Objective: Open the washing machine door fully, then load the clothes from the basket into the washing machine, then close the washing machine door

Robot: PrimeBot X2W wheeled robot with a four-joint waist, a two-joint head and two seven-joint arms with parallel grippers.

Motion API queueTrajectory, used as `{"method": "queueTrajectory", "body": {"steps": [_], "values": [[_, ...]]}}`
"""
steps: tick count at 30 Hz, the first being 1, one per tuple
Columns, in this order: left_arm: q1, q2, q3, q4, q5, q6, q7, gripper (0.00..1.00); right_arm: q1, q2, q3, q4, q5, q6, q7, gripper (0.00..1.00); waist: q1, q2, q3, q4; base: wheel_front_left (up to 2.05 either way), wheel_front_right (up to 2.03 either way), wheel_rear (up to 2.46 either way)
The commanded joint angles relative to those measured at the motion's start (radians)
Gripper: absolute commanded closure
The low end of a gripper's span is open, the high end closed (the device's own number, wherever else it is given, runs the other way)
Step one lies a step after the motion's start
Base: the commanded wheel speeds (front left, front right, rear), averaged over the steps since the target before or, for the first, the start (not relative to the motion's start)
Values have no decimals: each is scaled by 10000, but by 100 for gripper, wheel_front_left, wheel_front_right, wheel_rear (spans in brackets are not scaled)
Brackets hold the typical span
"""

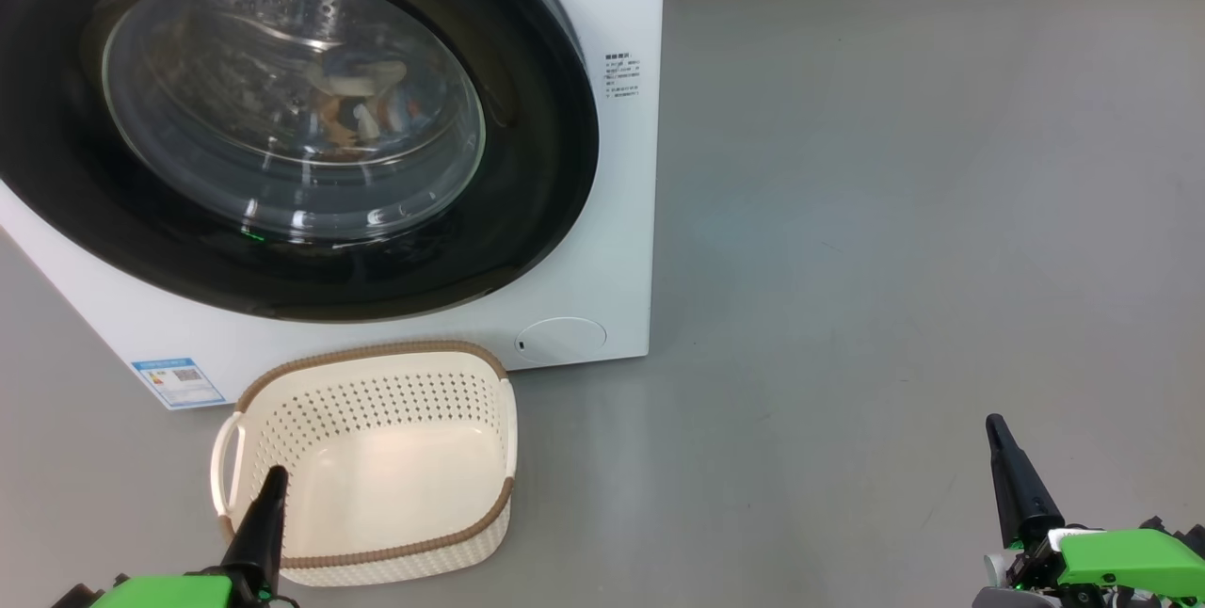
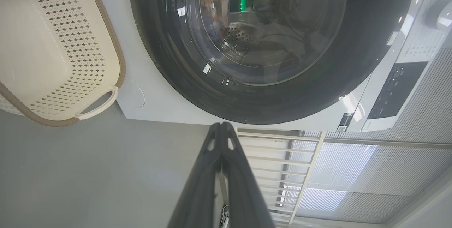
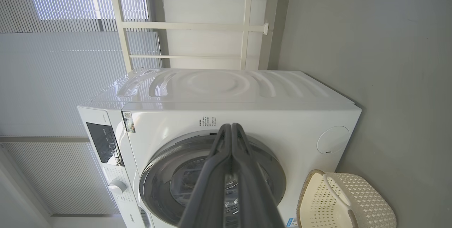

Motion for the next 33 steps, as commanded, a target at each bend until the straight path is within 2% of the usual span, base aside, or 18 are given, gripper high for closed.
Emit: {"method": "queueTrajectory", "body": {"steps": [1,33], "values": [[-416,209,359,-178,2,-100,92,100,-393,-39,226,-244,52,-11,79,100,0,0,0,0,0,0,0],[-423,139,458,-174,85,-100,171,100,-393,-39,228,-244,54,-11,78,100,0,0,0,0,0,0,0]]}}
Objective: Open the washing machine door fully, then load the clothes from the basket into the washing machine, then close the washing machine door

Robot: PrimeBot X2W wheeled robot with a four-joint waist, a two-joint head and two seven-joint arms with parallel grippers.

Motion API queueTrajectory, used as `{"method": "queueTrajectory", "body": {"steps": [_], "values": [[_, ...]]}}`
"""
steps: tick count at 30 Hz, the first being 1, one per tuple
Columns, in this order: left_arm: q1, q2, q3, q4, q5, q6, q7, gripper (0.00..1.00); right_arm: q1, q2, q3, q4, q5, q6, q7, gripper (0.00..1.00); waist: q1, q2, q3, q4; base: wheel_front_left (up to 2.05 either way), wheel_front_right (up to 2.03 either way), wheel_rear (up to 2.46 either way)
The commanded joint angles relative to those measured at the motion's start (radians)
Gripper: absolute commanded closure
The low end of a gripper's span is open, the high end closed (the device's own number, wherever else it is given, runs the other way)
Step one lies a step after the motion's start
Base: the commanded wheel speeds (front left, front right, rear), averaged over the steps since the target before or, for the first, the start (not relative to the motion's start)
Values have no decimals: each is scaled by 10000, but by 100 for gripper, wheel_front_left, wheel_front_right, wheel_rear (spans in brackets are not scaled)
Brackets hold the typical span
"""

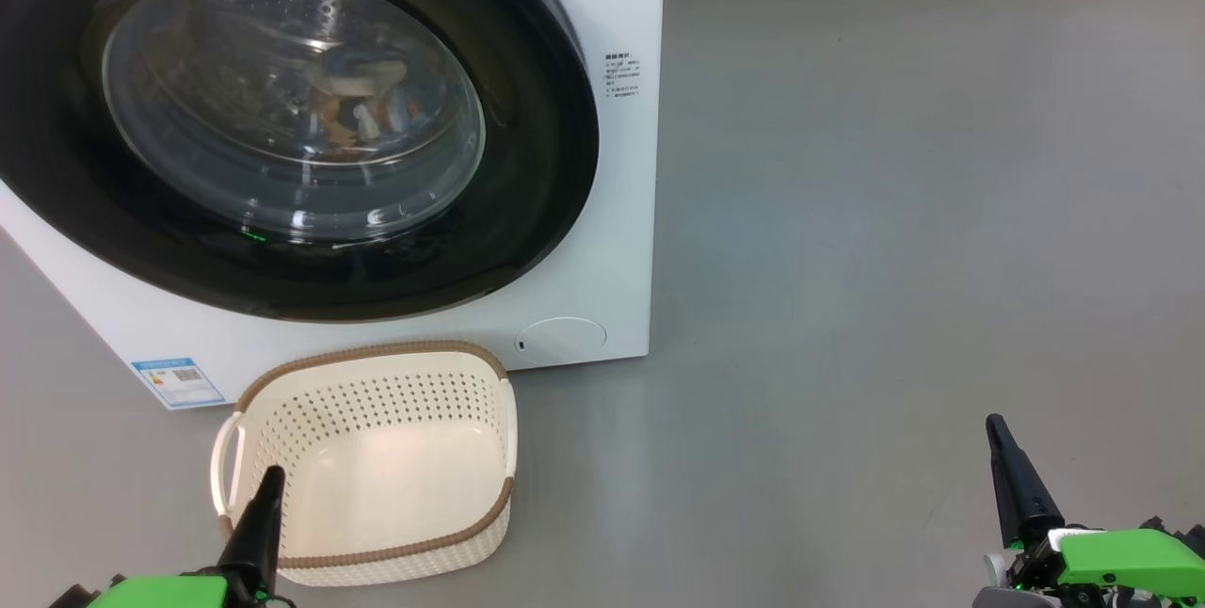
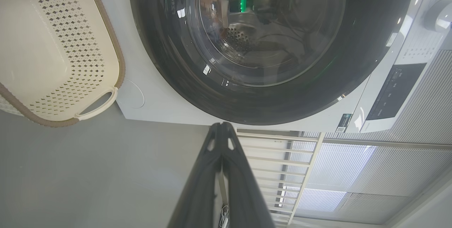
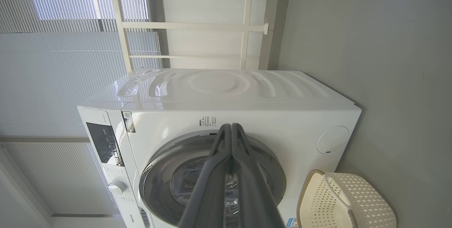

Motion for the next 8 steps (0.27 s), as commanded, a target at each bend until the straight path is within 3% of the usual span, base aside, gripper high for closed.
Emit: {"method": "queueTrajectory", "body": {"steps": [1,8], "values": [[-424,156,349,-176,83,-100,83,100,-393,-39,230,-244,54,-11,78,100,0,0,0,0,0,0,0],[-425,144,367,-175,98,-100,97,100,-393,-39,231,-244,54,-11,78,100,0,0,0,0,0,0,0]]}}
